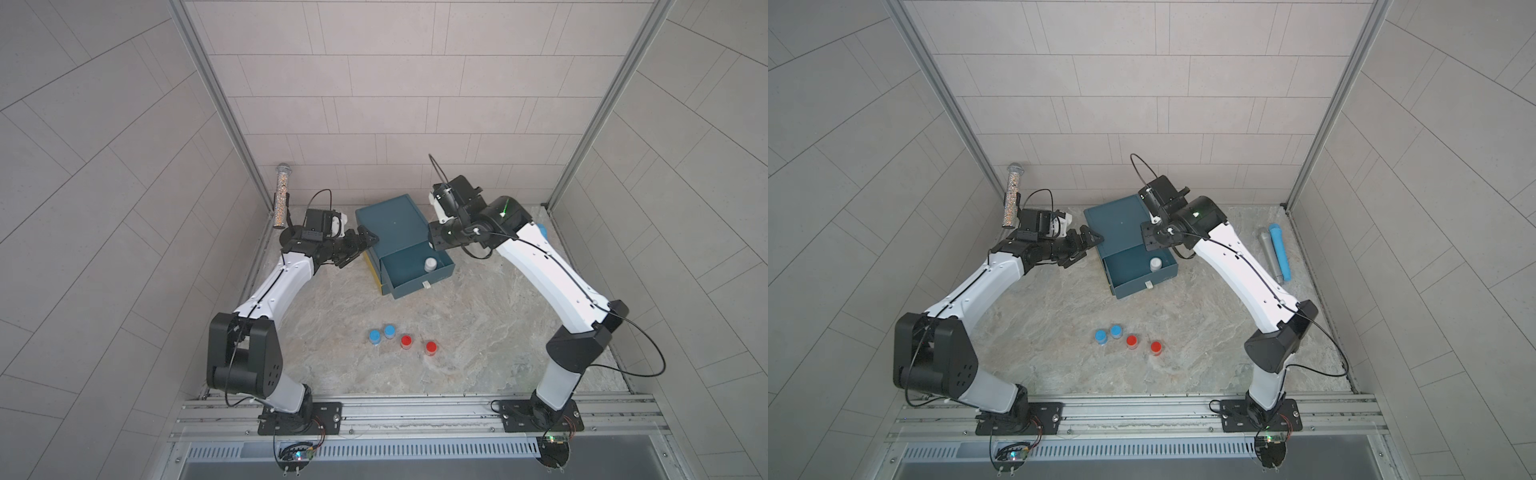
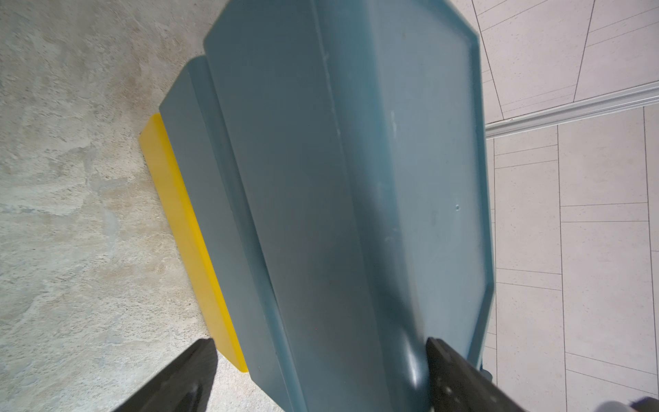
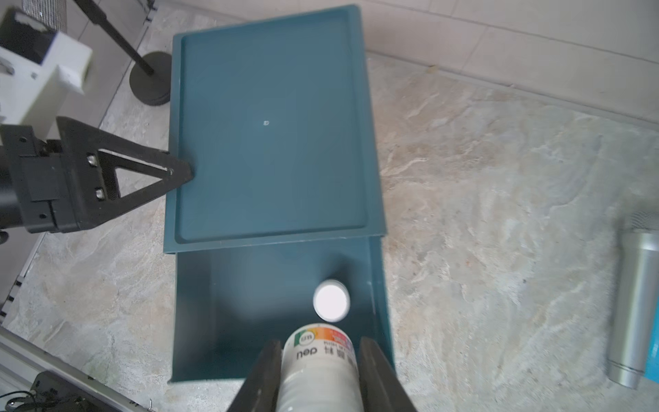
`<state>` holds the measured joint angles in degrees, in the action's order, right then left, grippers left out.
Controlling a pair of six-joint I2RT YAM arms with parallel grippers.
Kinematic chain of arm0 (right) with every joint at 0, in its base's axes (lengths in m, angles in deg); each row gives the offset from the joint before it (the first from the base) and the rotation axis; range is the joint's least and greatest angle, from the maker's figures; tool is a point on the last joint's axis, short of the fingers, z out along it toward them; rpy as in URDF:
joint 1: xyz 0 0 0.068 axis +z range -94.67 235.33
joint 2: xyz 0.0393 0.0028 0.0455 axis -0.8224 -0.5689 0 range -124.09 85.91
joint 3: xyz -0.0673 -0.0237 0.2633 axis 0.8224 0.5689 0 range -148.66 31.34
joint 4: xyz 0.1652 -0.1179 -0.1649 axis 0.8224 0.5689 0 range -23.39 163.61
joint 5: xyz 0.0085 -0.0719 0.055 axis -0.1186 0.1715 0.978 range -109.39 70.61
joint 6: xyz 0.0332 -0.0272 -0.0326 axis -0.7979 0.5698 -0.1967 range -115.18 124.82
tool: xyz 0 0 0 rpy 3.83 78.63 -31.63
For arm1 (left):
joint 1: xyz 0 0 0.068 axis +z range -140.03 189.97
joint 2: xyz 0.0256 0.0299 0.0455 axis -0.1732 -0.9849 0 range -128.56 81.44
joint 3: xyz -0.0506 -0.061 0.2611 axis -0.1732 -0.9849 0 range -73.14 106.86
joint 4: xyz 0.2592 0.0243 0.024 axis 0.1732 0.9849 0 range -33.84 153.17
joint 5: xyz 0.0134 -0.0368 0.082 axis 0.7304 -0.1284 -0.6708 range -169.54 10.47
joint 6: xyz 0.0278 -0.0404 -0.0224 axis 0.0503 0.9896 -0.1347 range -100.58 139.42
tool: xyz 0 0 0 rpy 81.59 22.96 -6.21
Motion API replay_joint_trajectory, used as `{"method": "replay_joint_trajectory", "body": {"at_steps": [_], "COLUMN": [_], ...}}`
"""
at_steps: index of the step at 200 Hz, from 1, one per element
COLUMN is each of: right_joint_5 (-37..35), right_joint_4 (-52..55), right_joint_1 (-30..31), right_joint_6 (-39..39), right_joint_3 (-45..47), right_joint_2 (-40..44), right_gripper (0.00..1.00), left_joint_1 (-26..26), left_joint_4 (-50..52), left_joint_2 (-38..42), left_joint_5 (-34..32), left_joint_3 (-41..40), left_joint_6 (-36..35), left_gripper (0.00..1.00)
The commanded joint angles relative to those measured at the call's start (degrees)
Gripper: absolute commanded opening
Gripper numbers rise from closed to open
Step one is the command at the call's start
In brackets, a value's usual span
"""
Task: Put the paint cans in the drawer according to color
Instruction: Place the paint can in the drawer.
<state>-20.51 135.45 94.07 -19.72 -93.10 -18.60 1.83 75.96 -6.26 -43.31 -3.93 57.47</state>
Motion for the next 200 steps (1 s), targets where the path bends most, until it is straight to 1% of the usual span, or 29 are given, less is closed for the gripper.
{"method": "replay_joint_trajectory", "body": {"at_steps": [1, 25, 43, 63, 92, 107, 114, 123, 127, 157, 191, 200], "right_joint_5": [2.1, 1.9, 0.6, 0.7, 0.3, 0.0, -0.1, -0.1, -0.2, -0.6, -2.1, -2.4], "right_joint_4": [1.5, 1.2, -0.7, -3.9, -5.9, -6.4, -6.4, -6.3, -6.2, -5.1, -2.4, -1.2], "right_joint_1": [2.3, 3.9, 4.8, 5.3, 5.7, 5.7, 5.7, 5.7, 5.7, 5.7, 5.7, 5.6], "right_joint_6": [1.0, 0.5, 0.1, -0.2, -0.4, -0.4, -0.4, -0.2, -0.2, 0.3, 1.6, 1.8], "right_joint_3": [-2.3, -1.9, 1.8, 6.3, 9.6, 10.5, 10.6, 10.6, 10.5, 8.3, 0.9, -1.5], "right_joint_2": [-3.8, -7.1, -7.3, -7.2, -7.7, -7.7, -7.8, -7.8, -7.7, -6.7, -5.1, -4.5], "right_gripper": [0.15, 0.15, 0.14, 0.14, 0.16, 0.22, 0.28, 0.39, 0.42, 0.60, 0.68, 0.69], "left_joint_1": [0.5, 0.5, 0.6, 0.5, 0.5, 0.6, 0.6, 0.6, 0.6, 0.7, 0.7, 0.7], "left_joint_4": [3.1, 2.9, 2.8, 2.5, 2.5, 2.5, 2.5, 2.5, 2.5, 2.5, 2.5, 2.5], "left_joint_2": [-1.4, -1.4, -1.3, -1.3, -1.3, -1.3, -1.3, -1.2, -1.3, -1.5, -1.8, -1.8], "left_joint_5": [-1.3, -0.5, -0.4, 0.0, 0.1, 0.2, 0.0, 0.0, 0.0, 0.1, -0.2, -0.3], "left_joint_3": [0.4, 0.5, 0.5, 0.4, 0.4, 0.4, 0.4, 0.4, 0.4, 0.3, 0.3, 0.3], "left_joint_6": [-0.3, 0.1, 0.3, 0.7, 0.7, 0.8, 0.8, 0.8, 0.8, 0.8, 0.6, 0.7], "left_gripper": [0.97, 0.97, 0.97, 0.97, 0.97, 0.97, 0.97, 0.97, 0.97, 0.97, 0.97, 0.97]}}
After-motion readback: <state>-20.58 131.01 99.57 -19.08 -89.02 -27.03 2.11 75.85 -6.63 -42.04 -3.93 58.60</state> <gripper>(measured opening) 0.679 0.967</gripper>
